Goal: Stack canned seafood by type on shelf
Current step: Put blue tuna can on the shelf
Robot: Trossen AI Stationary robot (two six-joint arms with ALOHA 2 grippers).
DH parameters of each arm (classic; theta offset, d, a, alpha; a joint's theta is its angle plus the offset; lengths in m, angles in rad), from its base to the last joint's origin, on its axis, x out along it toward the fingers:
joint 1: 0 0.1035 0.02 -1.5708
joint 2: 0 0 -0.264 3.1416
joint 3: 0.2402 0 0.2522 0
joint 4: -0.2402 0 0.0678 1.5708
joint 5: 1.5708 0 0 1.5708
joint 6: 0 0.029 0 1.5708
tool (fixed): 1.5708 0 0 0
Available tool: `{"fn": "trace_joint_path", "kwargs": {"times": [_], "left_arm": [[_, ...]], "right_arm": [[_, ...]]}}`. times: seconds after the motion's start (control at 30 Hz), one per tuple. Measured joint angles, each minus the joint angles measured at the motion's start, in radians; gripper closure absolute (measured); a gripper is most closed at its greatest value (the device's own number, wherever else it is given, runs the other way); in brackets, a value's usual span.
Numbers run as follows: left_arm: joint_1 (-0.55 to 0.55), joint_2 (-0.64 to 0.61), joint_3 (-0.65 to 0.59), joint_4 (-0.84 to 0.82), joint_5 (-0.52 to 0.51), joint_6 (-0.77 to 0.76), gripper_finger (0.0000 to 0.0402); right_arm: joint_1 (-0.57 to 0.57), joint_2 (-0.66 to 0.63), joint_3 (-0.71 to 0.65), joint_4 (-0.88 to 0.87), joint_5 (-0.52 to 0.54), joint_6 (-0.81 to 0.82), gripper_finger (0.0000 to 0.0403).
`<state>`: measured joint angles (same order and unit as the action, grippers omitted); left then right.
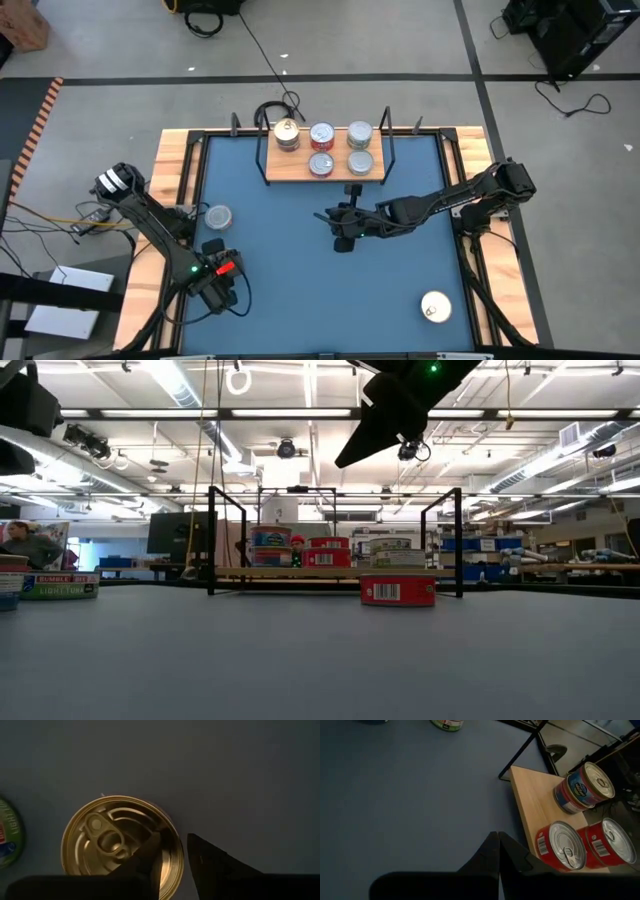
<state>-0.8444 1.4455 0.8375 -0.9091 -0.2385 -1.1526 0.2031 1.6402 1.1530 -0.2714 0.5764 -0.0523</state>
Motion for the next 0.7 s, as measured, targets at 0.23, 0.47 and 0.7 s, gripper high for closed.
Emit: {"fn": "trace_joint_path", "kwargs": {"times": [0.23,0.47,0.7], "left_arm": [[0.012,-0.003,-0.020,0.026,0.008,-0.004,0.0318],[0.032,-0.001,-0.022,0.029,-0.024,0.025,0.0379],[0.051,-0.001,-0.024,0.027,-0.047,0.087,0.0398]], "right_arm": [[0.000,0.000,0.000,0.000,0.010,-0.003,0.0397],[0.000,0.000,0.000,0.000,0.010,-0.003,0.0397],[0.003,0.000,0.000,-0.001,0.010,-0.003,0.0397]]}}
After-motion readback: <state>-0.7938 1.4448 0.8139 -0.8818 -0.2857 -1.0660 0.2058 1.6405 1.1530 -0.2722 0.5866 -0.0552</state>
